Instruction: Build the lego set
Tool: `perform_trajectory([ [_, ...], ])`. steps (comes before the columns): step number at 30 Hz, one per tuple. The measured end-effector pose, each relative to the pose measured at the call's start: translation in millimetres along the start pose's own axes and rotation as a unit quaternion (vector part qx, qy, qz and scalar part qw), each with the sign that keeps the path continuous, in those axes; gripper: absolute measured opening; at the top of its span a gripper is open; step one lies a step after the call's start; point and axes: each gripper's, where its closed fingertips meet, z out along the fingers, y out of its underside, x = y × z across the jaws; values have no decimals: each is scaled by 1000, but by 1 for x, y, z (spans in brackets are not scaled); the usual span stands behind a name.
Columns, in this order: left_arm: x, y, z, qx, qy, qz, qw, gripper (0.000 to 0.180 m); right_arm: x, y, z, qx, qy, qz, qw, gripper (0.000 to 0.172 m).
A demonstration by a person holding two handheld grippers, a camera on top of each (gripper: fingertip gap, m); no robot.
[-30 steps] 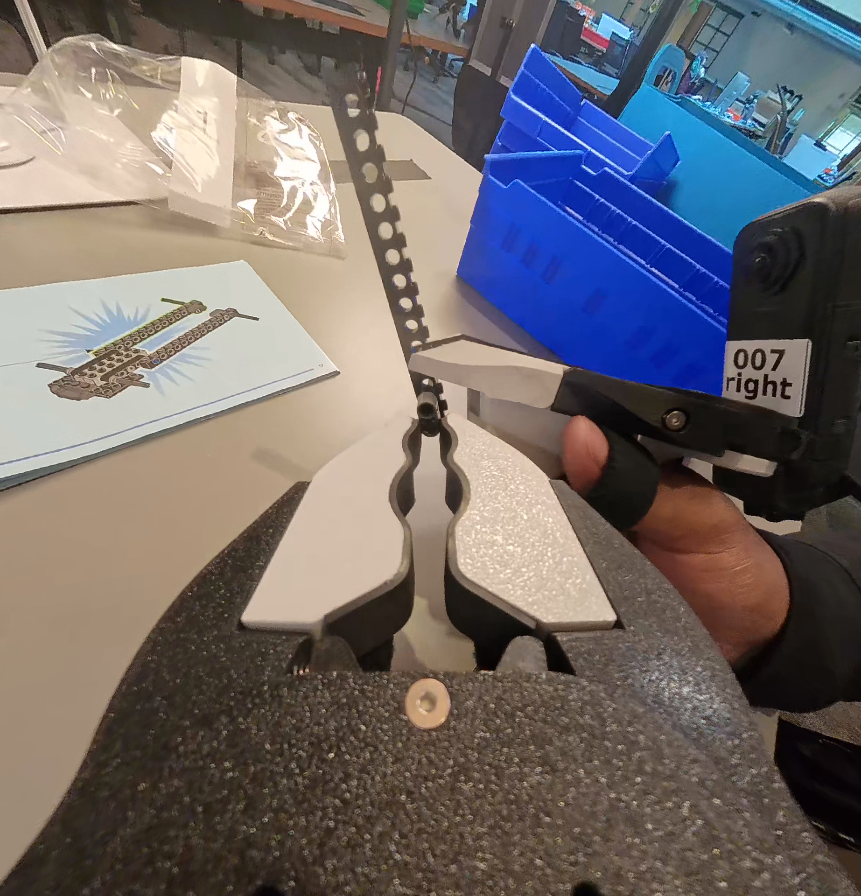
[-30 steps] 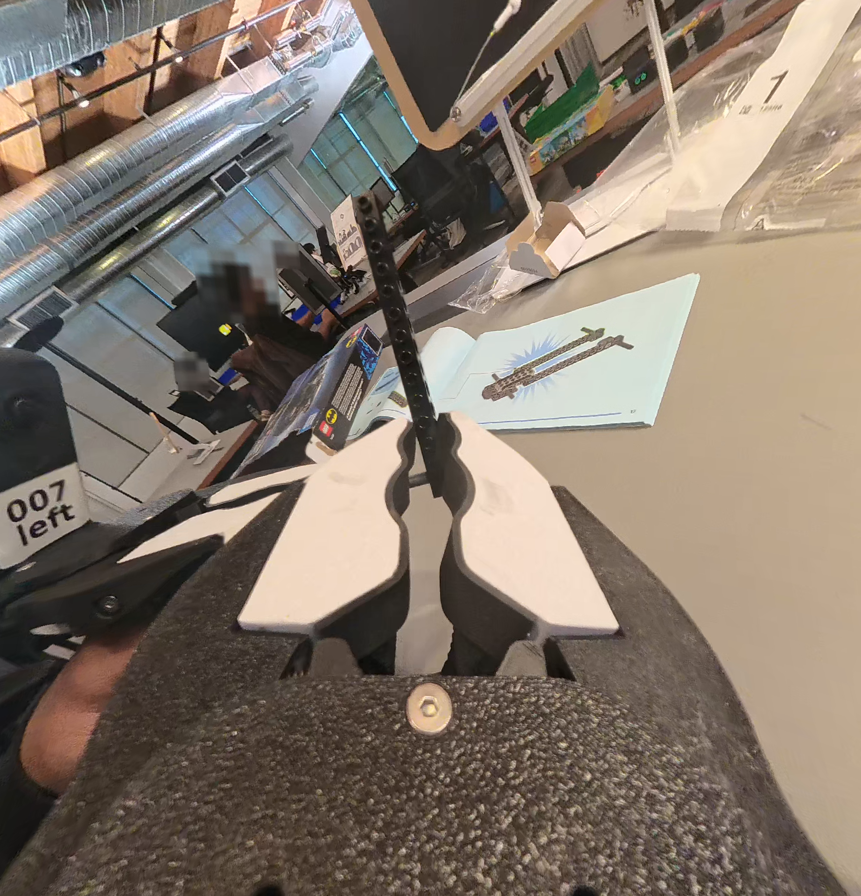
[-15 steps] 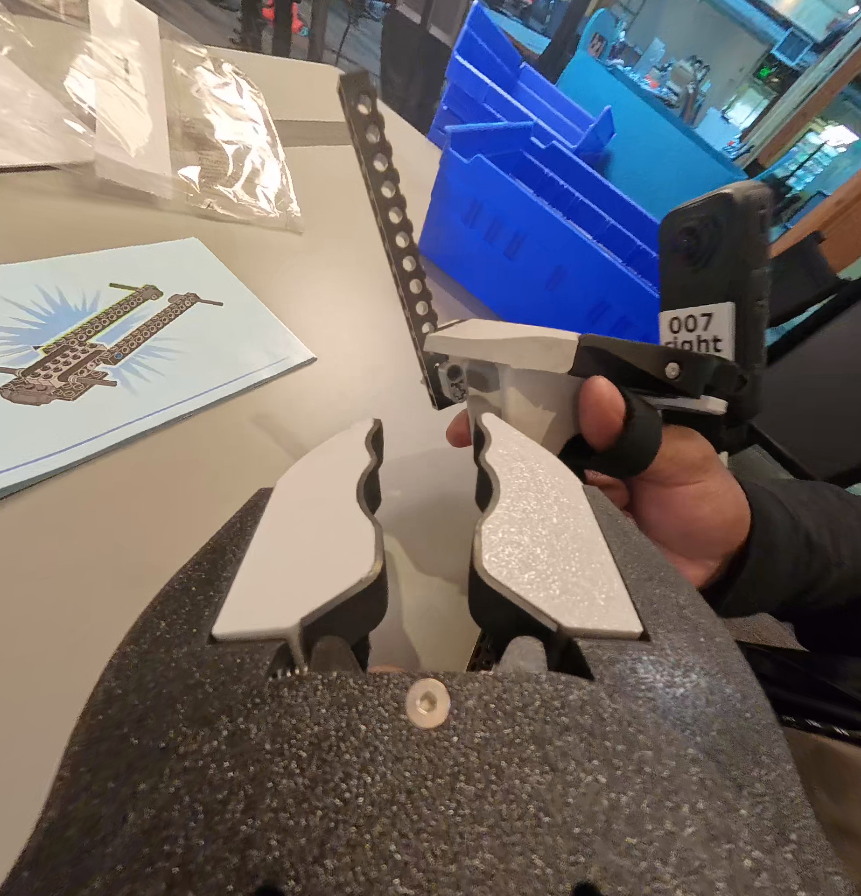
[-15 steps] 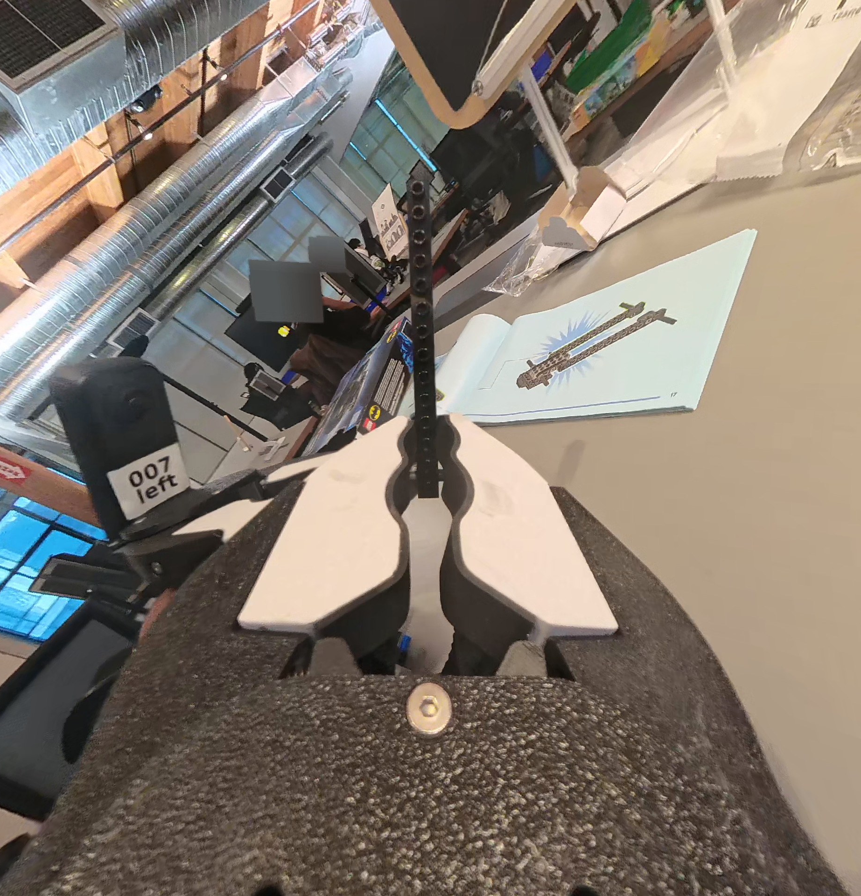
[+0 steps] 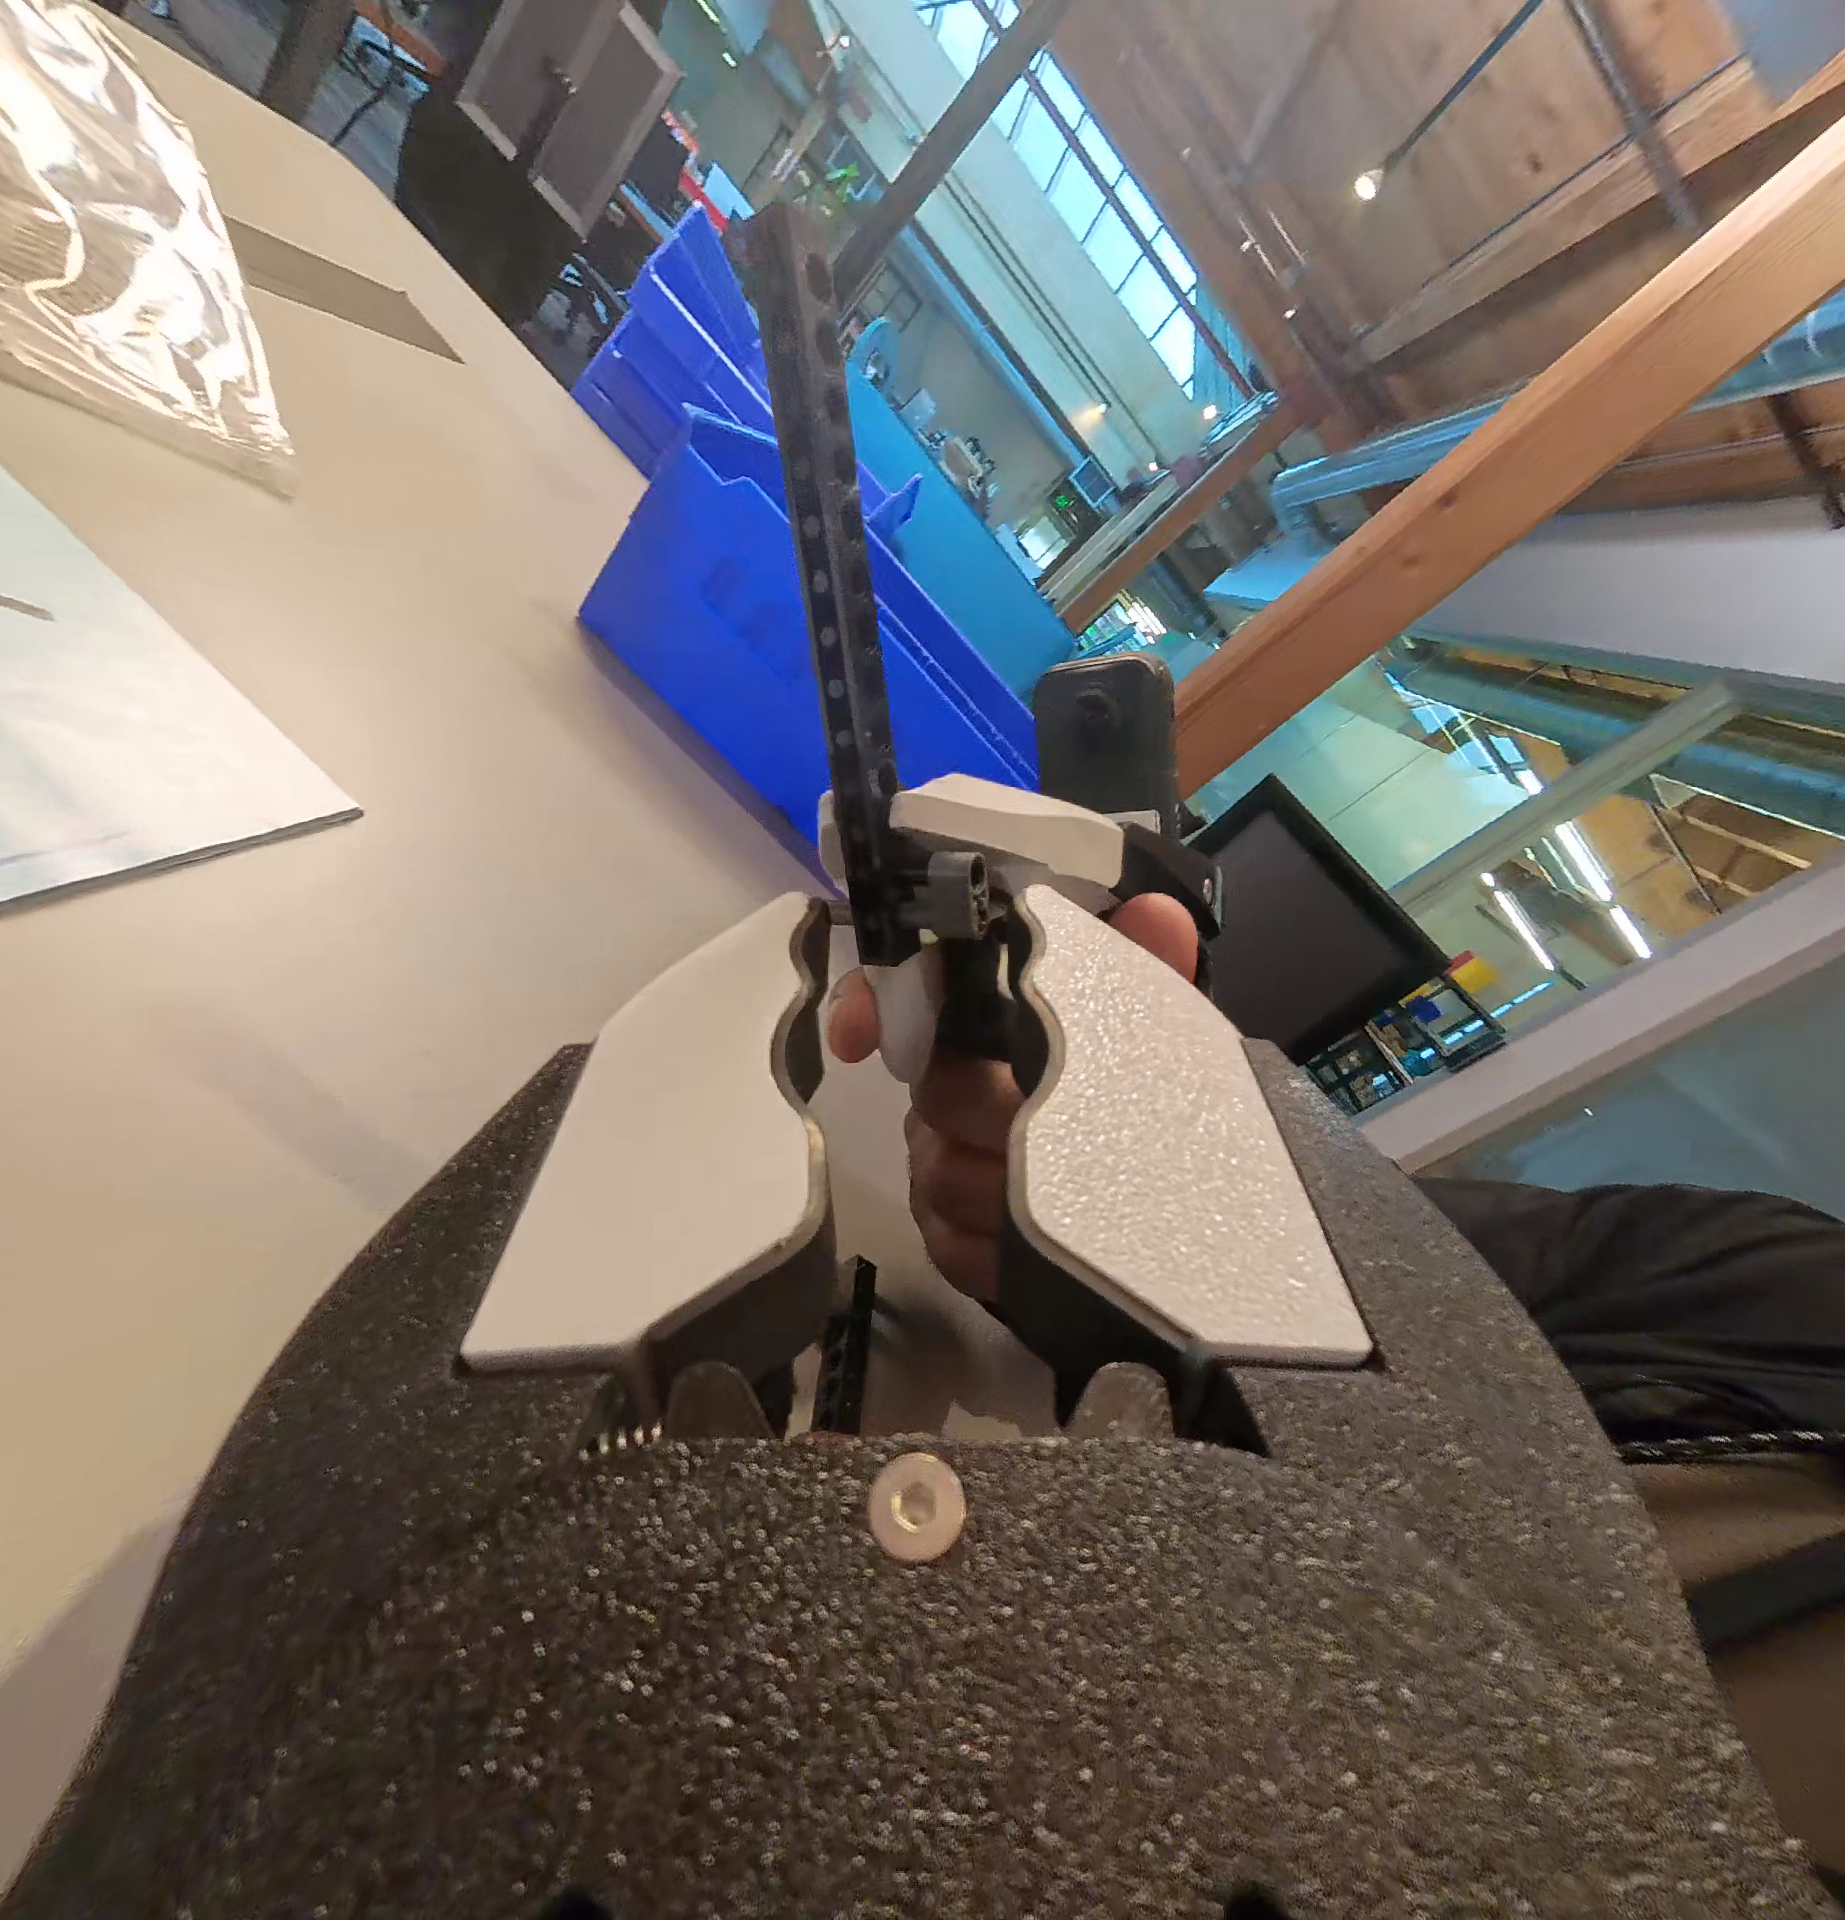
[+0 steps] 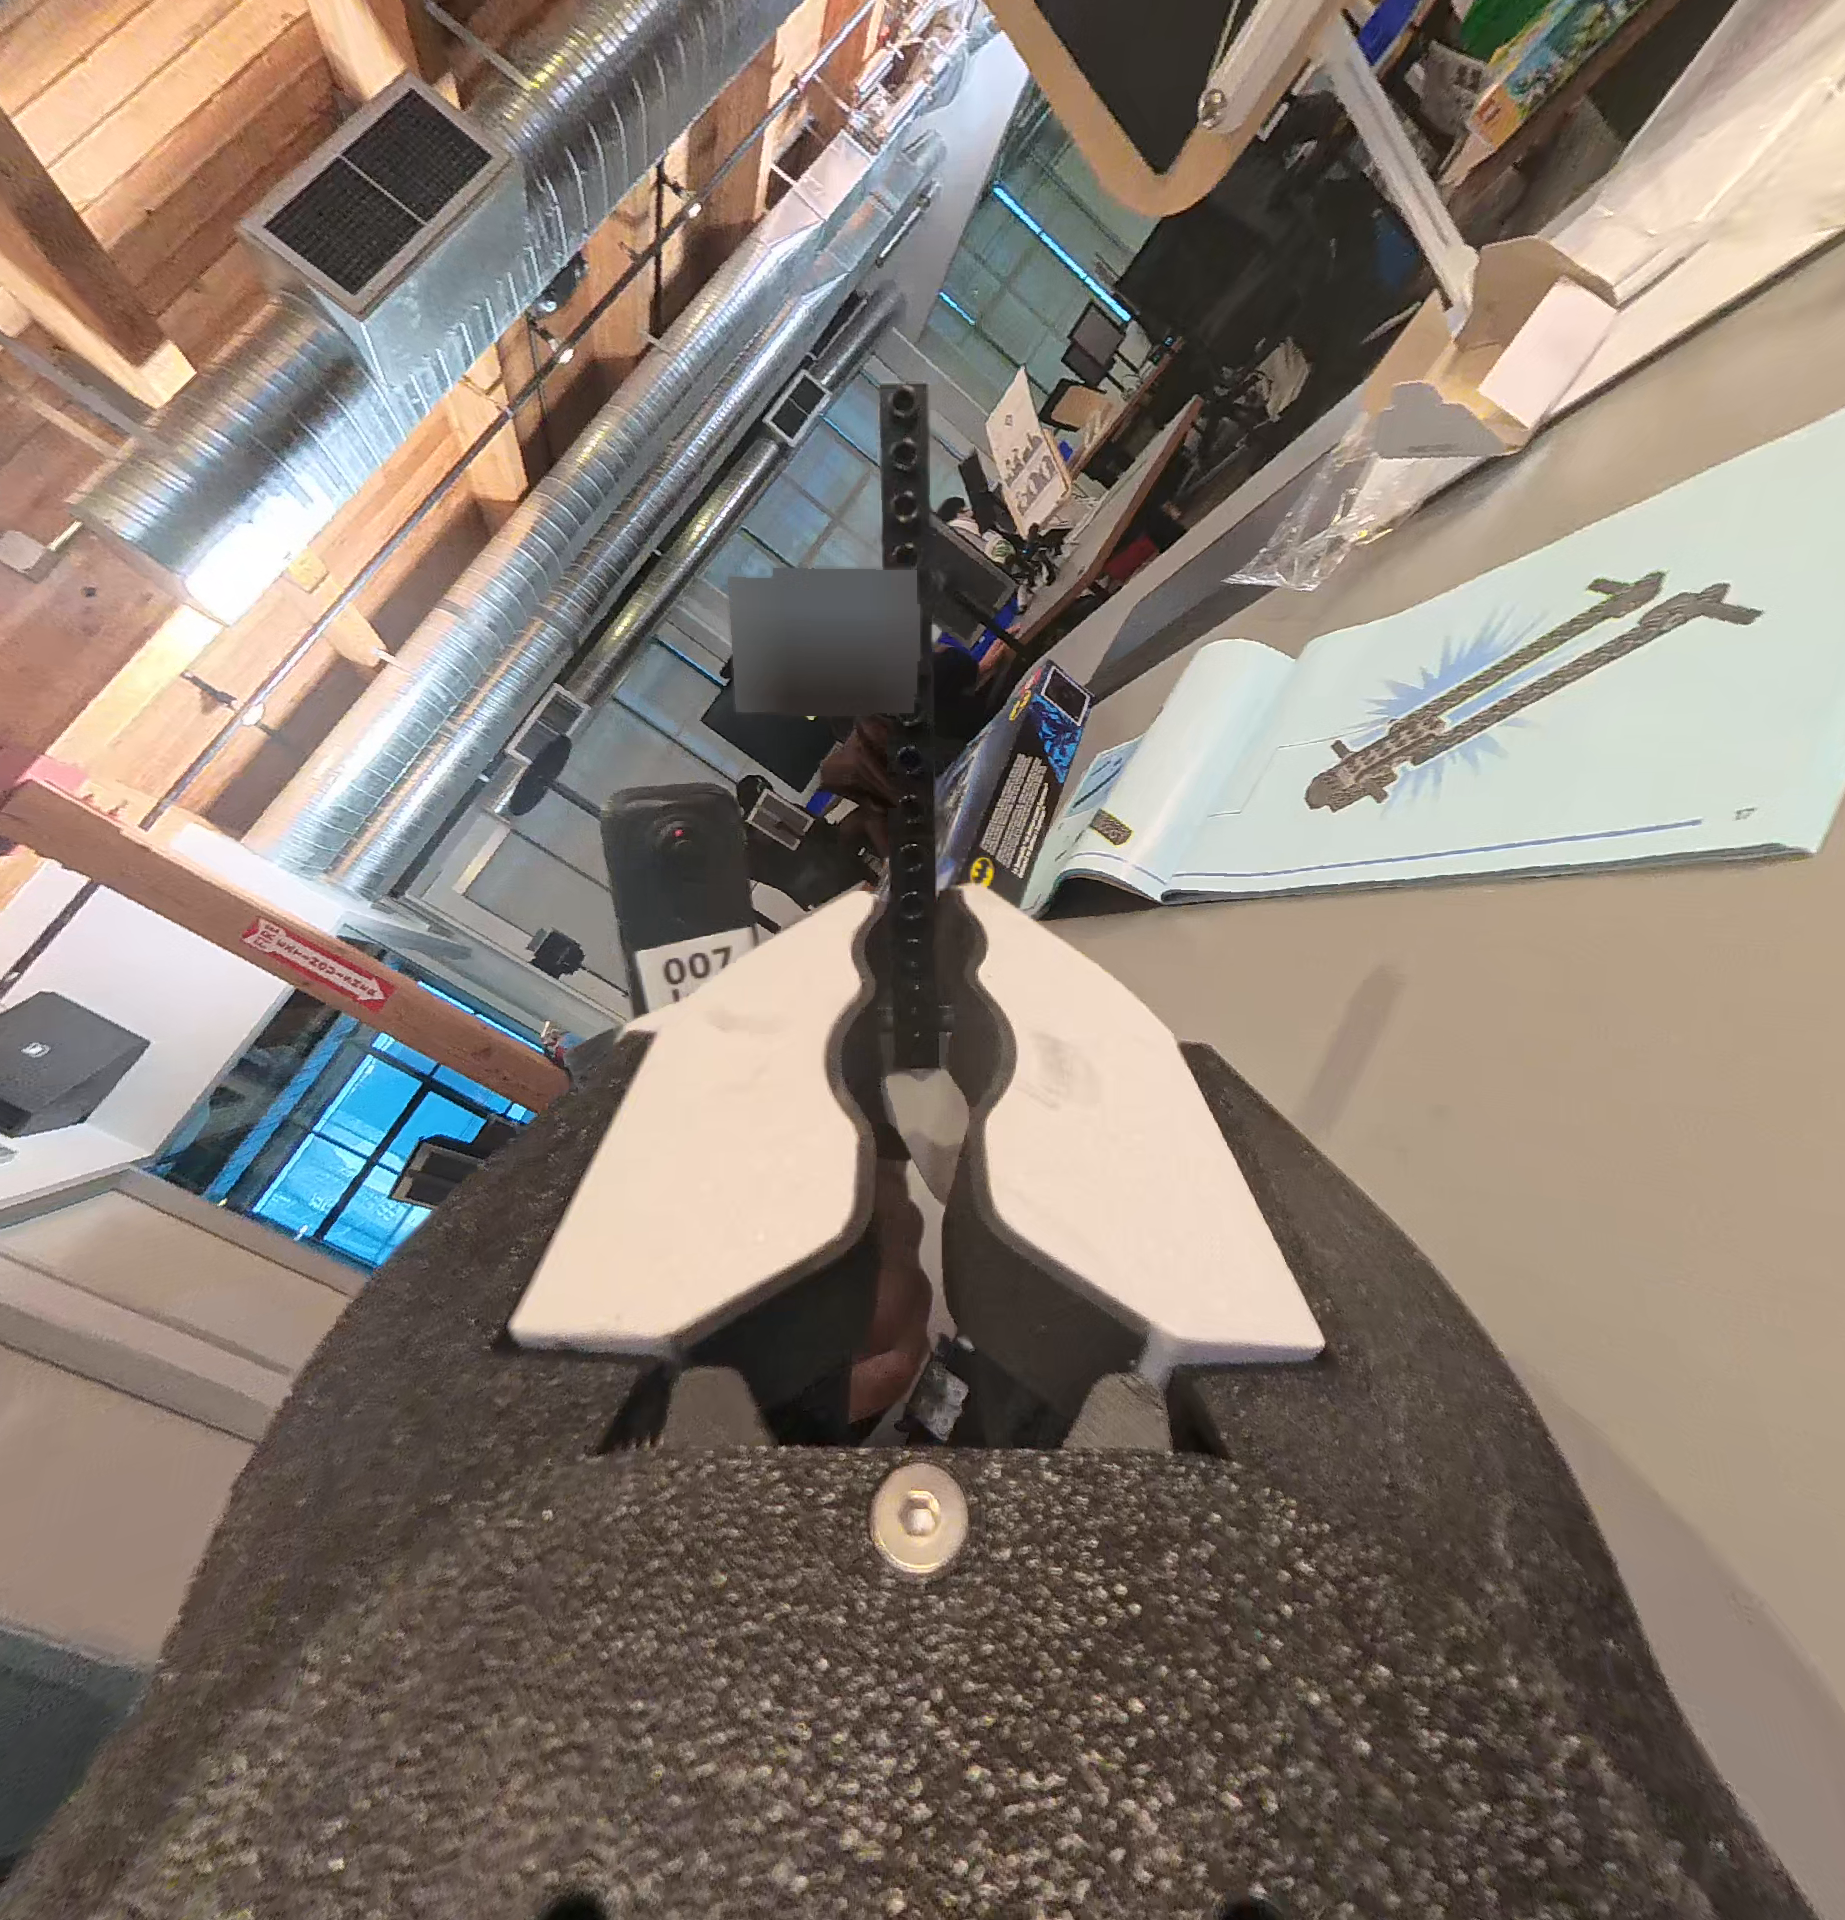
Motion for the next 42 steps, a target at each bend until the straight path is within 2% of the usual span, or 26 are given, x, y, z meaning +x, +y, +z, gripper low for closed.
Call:
perform_trajectory([
  [2, 3, 2, 1, -2, 9, 2, 1000, 25, -3, 0, 0, 1, -7, -1, 1000, 9],
  [13, 10, 2, -3, 8, 41, 15, 999, 24, -13, 2, 0, -12, -25, -49, 998, 10],
  [16, 16, 1, -5, 8, 62, 20, 998, 24, -16, 2, 0, -31, -40, -55, 997, 21],
  [20, 23, 4, -7, -4, 80, 27, 996, 24, -12, 0, -3, -88, -56, -58, 993, 48],
  [22, 25, 5, -9, -9, 83, 33, 996, 24, -11, -3, -6, -112, -68, -61, 990, 49],
  [26, 24, 9, -8, -29, 65, 60, 996, 24, -10, 5, -10, -161, -73, -95, 980, 43],
  [28, 20, 14, -6, -47, 46, 77, 995, 25, -13, 7, -10, -166, -76, -106, 977, 30],
  [34, 6, 30, 0, -102, -15, 118, 988, 25, -8, 18, -8, -189, -59, -106, 974, 8],
  [42, -5, 34, 0, -120, -53, 98, 986, 23, 4, 20, -5, -163, -8, -121, 979, 8],
])
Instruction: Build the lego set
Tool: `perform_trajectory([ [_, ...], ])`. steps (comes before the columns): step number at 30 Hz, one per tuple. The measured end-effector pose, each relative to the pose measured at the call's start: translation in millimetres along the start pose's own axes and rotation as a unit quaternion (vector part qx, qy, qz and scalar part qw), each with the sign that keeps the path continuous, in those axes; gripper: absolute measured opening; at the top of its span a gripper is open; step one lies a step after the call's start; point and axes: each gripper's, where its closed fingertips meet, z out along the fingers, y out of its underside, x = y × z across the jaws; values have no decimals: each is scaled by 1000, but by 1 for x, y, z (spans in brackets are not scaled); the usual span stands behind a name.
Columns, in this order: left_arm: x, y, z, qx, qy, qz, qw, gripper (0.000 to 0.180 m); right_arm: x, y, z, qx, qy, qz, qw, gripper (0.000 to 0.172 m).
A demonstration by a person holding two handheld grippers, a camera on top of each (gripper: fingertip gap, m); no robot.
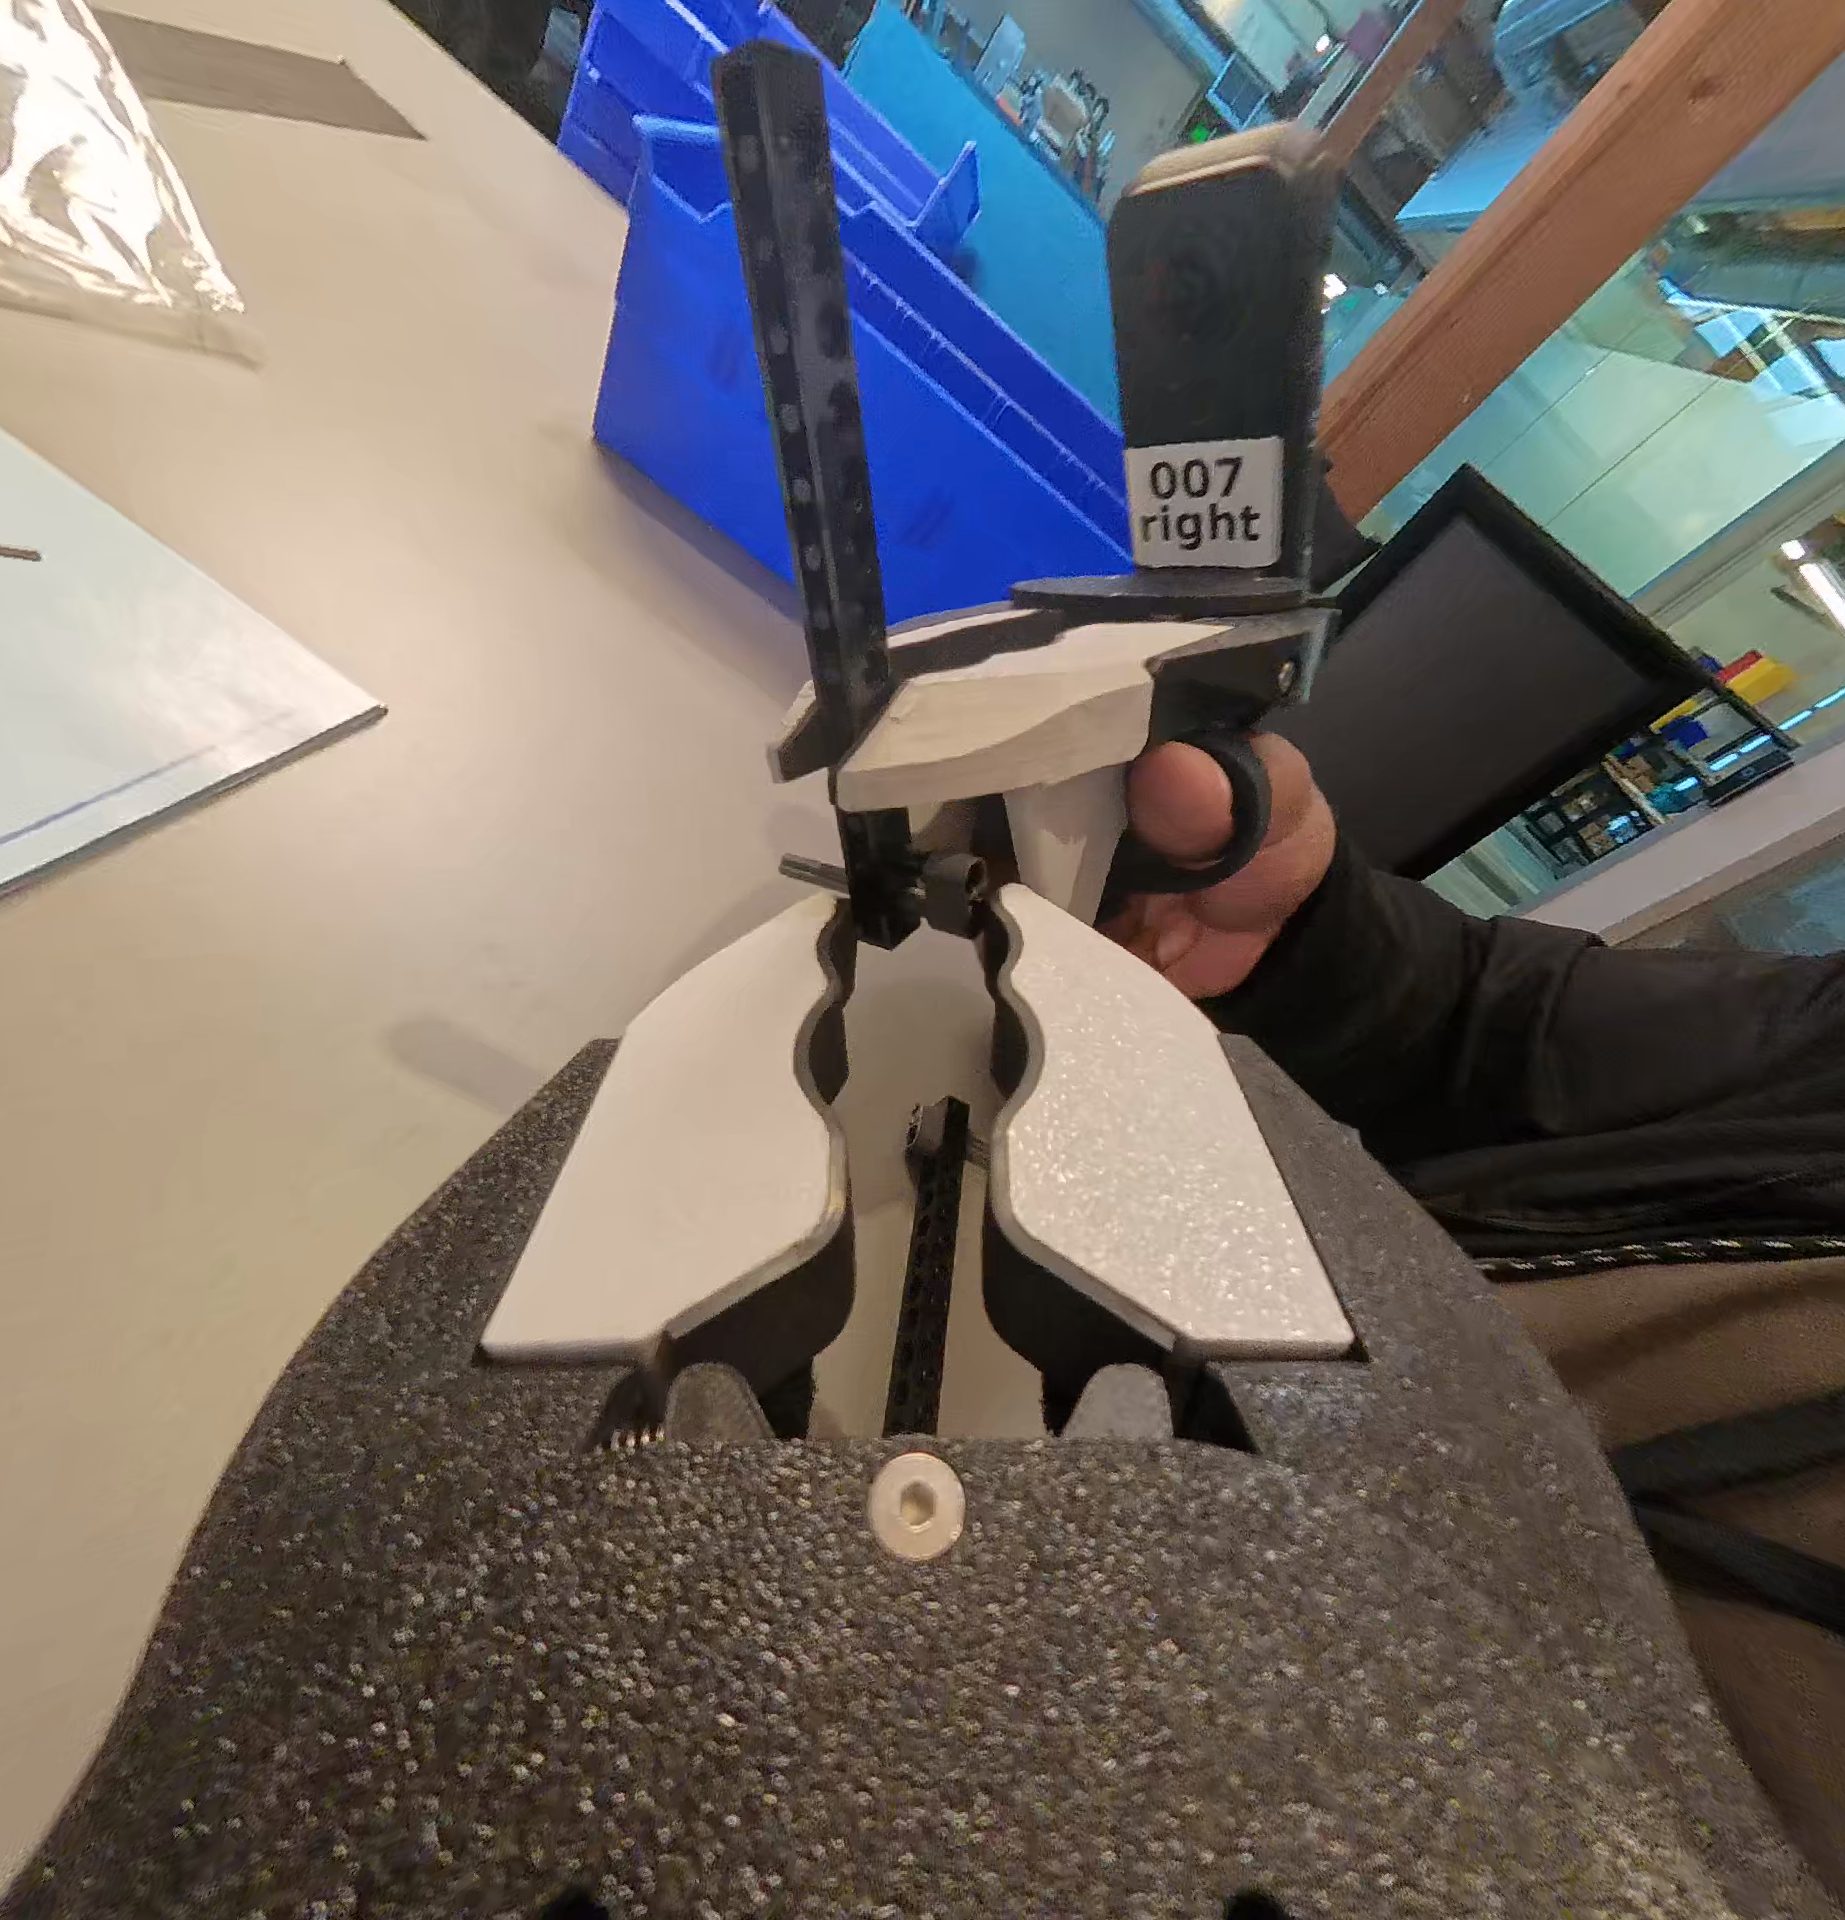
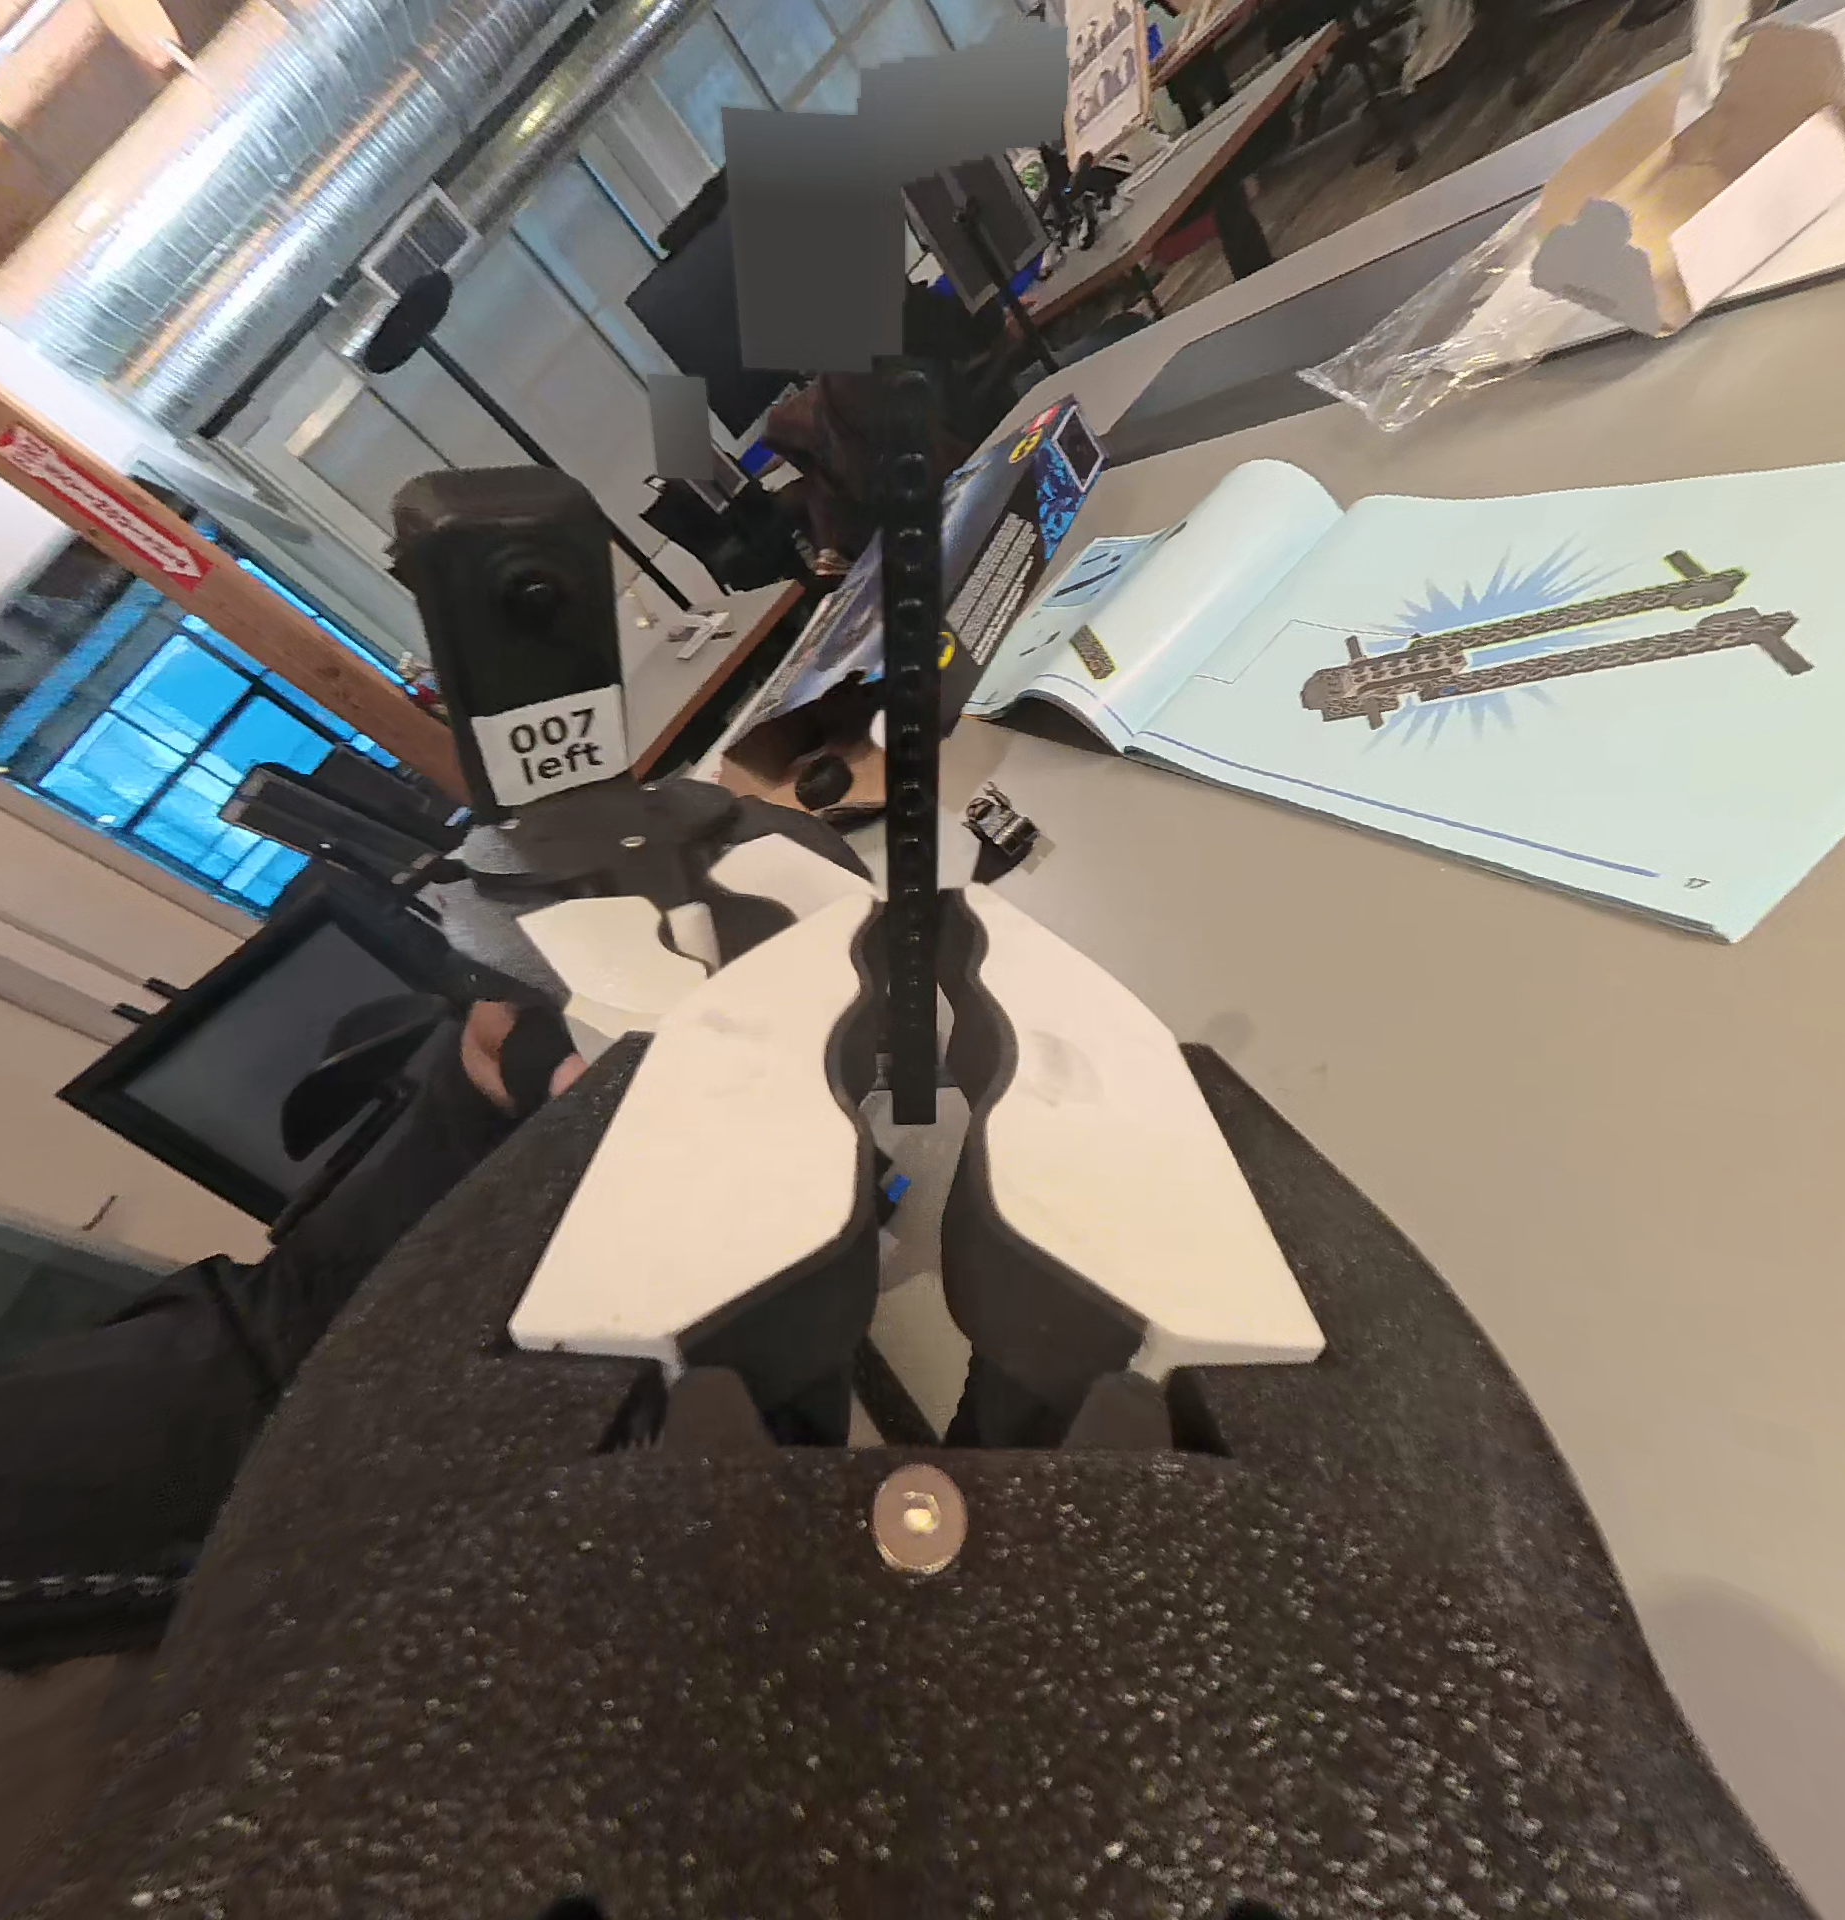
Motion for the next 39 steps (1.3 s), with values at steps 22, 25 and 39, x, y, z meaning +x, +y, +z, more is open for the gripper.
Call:
perform_trajectory([
  [22, -1, -16, 0, 4, -212, 266, 940, 17, 6, -12, -5, 55, 23, 23, 998, 9],
  [25, -5, -14, 0, -12, -248, 296, 923, 12, 6, -11, -3, 54, 28, 20, 998, 9],
  [39, -17, -3, -4, -128, -333, 348, 867, 9, 11, -2, 1, 41, 74, -18, 996, 9],
])
